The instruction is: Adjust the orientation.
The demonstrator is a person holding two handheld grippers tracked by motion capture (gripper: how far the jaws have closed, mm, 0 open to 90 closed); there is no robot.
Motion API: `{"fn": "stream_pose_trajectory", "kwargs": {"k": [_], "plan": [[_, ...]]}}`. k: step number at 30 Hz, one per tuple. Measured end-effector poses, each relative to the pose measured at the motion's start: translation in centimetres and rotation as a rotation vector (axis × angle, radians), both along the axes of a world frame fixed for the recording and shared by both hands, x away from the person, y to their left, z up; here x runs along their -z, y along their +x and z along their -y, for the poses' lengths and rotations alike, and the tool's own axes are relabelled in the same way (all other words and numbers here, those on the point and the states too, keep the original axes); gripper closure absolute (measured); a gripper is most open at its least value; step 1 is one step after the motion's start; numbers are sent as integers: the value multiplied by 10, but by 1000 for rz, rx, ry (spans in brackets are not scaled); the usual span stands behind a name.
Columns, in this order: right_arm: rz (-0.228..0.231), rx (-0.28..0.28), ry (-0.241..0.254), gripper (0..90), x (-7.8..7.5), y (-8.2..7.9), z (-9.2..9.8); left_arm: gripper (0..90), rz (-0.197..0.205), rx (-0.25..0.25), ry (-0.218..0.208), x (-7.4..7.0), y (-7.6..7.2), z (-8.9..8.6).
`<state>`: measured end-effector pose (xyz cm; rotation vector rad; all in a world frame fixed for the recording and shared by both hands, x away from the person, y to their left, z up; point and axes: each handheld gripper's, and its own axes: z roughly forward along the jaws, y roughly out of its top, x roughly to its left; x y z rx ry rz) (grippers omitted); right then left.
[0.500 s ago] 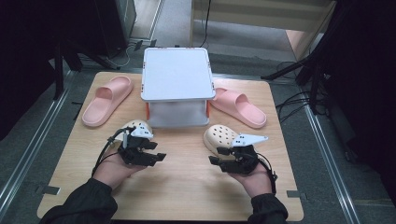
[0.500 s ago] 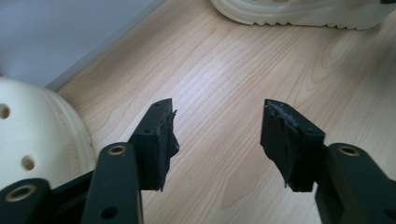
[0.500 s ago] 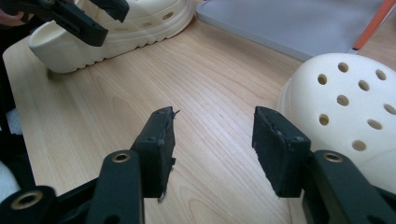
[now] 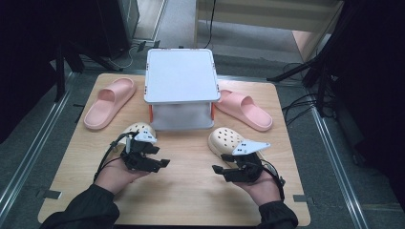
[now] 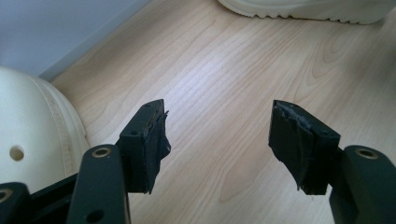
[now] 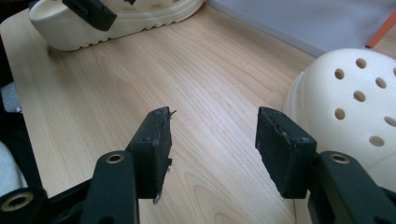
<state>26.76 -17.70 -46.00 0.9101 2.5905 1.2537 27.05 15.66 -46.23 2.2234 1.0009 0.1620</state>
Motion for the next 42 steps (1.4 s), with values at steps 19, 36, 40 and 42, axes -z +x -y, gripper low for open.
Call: {"fn": "stream_pose_trajectory", "kwargs": {"k": [19,36,40,42], "plan": [[-18,-8,6,472,2,21,-8,365,-11,-81,-20,-5,-17,-19],[-13,-54,10,479,0,33,-24,389,0,-277,8,-8,-47,-69],[-15,-56,8,481,0,34,-25,410,-9,-313,26,1,-41,-74],[-19,-57,8,481,0,35,-25,442,-22,-309,33,7,-35,-73]]}}
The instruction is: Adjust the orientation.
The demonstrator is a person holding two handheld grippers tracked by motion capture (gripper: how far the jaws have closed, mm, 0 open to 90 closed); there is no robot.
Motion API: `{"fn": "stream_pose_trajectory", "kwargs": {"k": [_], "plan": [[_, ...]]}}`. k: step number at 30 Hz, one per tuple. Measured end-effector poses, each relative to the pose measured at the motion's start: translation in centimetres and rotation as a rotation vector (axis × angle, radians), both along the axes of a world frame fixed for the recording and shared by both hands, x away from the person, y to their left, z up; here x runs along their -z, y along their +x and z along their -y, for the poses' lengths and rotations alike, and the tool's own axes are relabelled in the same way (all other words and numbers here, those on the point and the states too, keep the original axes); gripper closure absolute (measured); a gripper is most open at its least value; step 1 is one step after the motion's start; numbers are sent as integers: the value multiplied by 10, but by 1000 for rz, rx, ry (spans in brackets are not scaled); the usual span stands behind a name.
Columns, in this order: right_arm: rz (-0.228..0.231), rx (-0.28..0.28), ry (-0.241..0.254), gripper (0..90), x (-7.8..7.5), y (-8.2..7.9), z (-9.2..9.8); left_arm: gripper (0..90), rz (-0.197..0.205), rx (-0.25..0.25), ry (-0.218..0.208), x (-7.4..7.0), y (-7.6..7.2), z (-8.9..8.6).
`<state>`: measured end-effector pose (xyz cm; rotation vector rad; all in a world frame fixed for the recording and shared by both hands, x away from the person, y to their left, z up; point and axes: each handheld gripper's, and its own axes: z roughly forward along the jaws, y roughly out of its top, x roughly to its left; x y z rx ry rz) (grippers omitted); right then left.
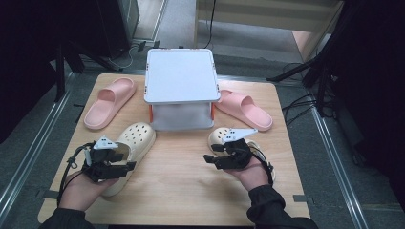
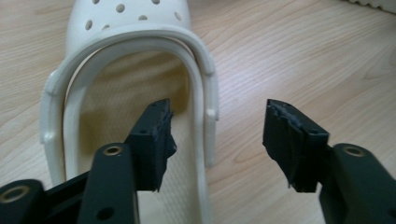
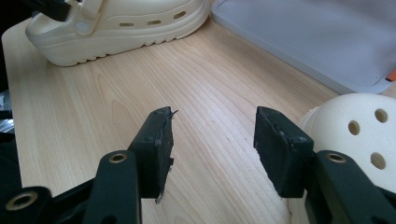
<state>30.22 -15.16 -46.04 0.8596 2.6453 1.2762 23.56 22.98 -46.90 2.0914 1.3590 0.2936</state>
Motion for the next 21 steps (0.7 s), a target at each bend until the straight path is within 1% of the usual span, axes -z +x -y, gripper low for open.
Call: {"fn": "stream_pose_trajectory", "kwargs": {"k": [3,4,7,8,10,11,12,14,18,20,21], "plan": [[3,-4,-4,481,0,0,-1,483,-24,-7,-4,8,11,2],[4,-4,-6,481,0,0,-1,496,-28,-9,2,10,15,2],[5,3,-4,482,0,0,0,542,-34,-2,-4,16,24,5],[3,6,-5,482,0,0,0,573,-37,8,1,17,27,6],[2,8,-6,483,1,0,1,643,-38,13,3,19,29,7],[3,8,-7,484,1,1,1,680,-44,20,-10,19,30,6],[1,9,-8,485,1,0,1,715,-37,20,-5,18,30,7],[3,9,-7,487,1,0,1,752,-16,12,18,15,29,7],[4,10,-8,490,1,0,1,769,-5,-13,29,7,27,1],[4,13,-6,491,1,0,2,770,0,-18,-5,2,25,-4],[5,15,-4,493,0,-1,2,770,5,-7,-20,-1,24,-5]]}}
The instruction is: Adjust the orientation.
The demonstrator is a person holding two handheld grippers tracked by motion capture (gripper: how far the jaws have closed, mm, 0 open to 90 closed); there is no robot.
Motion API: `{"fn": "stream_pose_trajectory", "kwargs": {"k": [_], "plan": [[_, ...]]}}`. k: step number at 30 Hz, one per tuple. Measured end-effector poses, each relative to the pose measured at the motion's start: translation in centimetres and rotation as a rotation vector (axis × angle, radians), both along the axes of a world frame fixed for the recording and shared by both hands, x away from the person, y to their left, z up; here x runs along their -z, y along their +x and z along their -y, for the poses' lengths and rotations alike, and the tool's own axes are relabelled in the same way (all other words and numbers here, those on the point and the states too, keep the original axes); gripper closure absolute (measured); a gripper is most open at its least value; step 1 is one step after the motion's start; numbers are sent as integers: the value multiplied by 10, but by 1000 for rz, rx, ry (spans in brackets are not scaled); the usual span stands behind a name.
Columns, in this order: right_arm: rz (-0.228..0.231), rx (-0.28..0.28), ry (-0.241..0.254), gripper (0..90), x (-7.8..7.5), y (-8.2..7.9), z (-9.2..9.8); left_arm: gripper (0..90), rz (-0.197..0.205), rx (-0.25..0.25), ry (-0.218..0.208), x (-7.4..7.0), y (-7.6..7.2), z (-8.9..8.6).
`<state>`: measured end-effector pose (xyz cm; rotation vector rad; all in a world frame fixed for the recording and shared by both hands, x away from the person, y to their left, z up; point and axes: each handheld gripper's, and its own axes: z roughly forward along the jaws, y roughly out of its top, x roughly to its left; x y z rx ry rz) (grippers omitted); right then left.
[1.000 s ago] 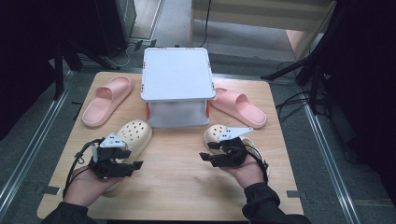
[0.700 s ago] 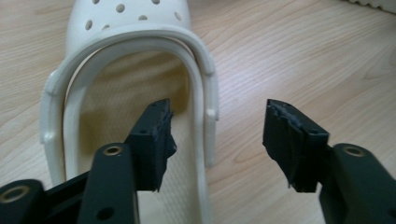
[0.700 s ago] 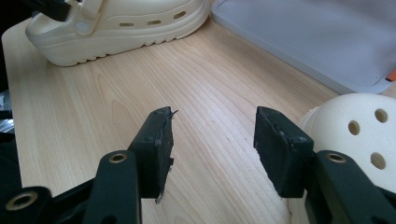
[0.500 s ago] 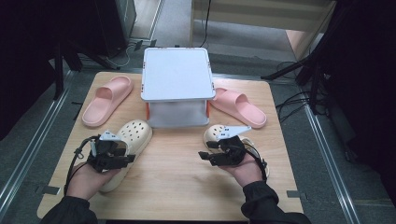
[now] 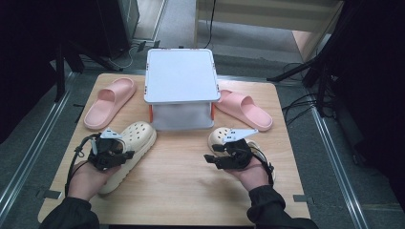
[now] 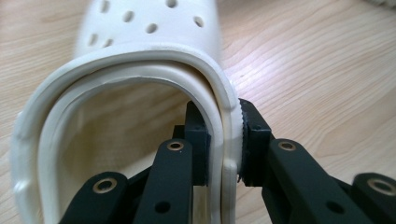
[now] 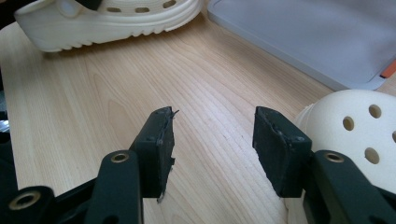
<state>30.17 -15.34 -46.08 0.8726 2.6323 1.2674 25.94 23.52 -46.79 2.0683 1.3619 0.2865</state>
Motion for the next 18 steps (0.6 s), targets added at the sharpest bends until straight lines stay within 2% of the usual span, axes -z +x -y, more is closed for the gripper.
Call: {"fn": "stream_pose_trajectory", "kwargs": {"k": [2,6,10,16,18], "plan": [[1,0,0,494,0,0,0,770,12,5,-10,-3,-2,1],[2,-3,0,497,0,-1,-2,771,45,55,-13,-13,-7,17],[6,-7,-4,499,0,-4,-2,770,36,110,-22,-14,-5,36],[3,8,7,500,0,-9,2,769,12,195,-5,-10,-1,70],[-5,16,10,500,1,-11,3,768,6,202,-8,-9,-1,74]]}}
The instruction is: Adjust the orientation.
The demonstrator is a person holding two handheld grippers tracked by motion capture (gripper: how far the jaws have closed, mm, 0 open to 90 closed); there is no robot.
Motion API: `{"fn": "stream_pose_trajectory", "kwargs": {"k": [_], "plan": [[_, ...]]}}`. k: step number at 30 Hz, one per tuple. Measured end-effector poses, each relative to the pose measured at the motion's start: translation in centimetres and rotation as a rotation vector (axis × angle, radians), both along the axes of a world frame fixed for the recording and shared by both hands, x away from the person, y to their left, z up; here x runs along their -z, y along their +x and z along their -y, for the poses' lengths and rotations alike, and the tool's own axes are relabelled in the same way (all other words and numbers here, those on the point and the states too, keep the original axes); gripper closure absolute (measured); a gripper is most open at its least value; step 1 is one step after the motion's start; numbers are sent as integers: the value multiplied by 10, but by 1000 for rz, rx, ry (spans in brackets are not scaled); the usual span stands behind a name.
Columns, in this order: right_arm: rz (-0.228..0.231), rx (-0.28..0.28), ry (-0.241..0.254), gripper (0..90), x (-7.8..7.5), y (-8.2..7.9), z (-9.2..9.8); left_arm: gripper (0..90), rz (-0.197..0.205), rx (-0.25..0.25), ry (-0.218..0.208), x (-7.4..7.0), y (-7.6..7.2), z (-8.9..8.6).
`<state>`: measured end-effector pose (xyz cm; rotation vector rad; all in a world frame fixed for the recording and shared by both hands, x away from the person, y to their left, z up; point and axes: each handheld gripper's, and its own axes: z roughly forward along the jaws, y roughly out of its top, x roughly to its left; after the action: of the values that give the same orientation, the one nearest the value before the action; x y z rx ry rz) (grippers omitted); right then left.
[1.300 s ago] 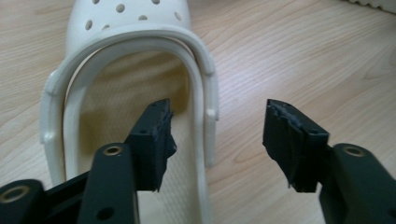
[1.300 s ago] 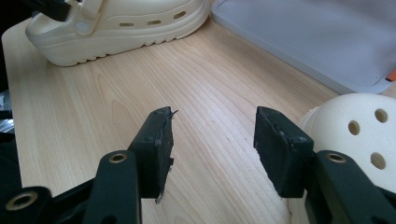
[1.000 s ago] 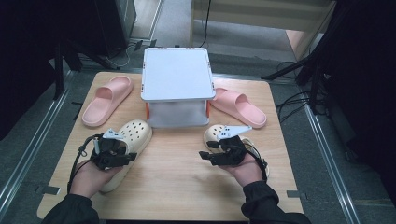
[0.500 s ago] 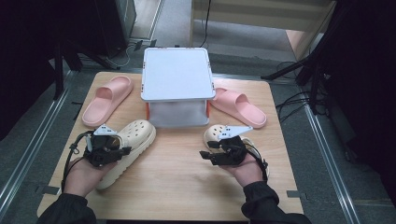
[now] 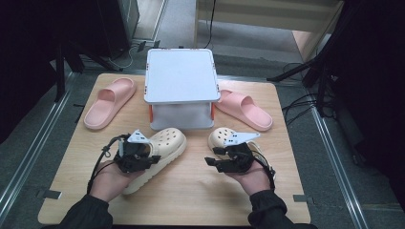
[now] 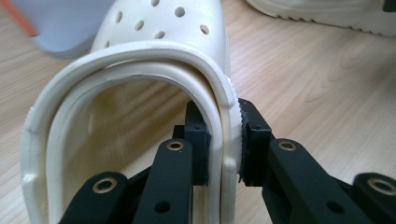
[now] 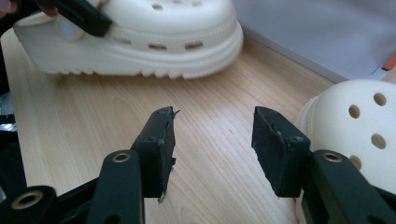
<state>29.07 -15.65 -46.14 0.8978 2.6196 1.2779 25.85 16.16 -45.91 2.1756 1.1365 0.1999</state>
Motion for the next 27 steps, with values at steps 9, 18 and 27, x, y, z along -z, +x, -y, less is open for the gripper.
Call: {"fn": "stream_pose_trajectory", "kwargs": {"k": [9,18,27], "plan": [[7,-8,2,514,3,-8,-3,766,-10,70,34,11,4,34],[-2,26,1,560,7,-12,-10,737,-40,134,29,19,5,40],[-6,51,43,665,11,-11,-22,642,-31,151,-7,-5,-2,18]]}}
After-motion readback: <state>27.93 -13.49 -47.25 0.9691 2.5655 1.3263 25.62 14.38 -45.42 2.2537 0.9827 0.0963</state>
